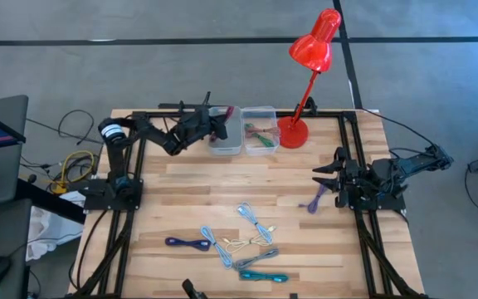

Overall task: Pick & Place USB Port
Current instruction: Put the black and pink charger cable into the gray bin, then put the purple charger cable into the transparent bin

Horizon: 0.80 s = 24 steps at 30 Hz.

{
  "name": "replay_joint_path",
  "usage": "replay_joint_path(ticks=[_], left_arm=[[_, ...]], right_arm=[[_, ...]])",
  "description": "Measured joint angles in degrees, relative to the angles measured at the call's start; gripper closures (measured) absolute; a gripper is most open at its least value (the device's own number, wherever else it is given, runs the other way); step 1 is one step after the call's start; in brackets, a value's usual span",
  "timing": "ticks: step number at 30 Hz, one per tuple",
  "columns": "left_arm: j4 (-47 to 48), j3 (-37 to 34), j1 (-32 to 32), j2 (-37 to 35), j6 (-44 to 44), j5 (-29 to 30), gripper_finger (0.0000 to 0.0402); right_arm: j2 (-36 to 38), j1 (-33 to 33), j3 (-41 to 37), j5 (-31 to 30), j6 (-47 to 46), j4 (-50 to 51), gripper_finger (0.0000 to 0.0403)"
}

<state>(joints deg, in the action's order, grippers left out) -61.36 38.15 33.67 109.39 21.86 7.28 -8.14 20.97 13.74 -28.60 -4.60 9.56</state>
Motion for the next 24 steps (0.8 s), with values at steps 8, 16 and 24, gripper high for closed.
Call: replay_joint_path(ticks=[8,16,24], left_arm=[[-0.05,0.02,-0.06,2.06,1.15,-0.47,0.0392],[0.04,0.04,-0.09,0.59,1.04,-0.20,0.0356],[-0.02,0.04,-0.12,-1.68,0.95,-0.18,0.0334]], right_arm=[[0.01,0.00,0.00,0.00,0.00,-0.01,0.0280],[0.02,0.00,0.00,0.00,0.00,-0.15,0.0280],[0.02,0.00,0.00,0.02,-0.56,-0.17,0.0280]])
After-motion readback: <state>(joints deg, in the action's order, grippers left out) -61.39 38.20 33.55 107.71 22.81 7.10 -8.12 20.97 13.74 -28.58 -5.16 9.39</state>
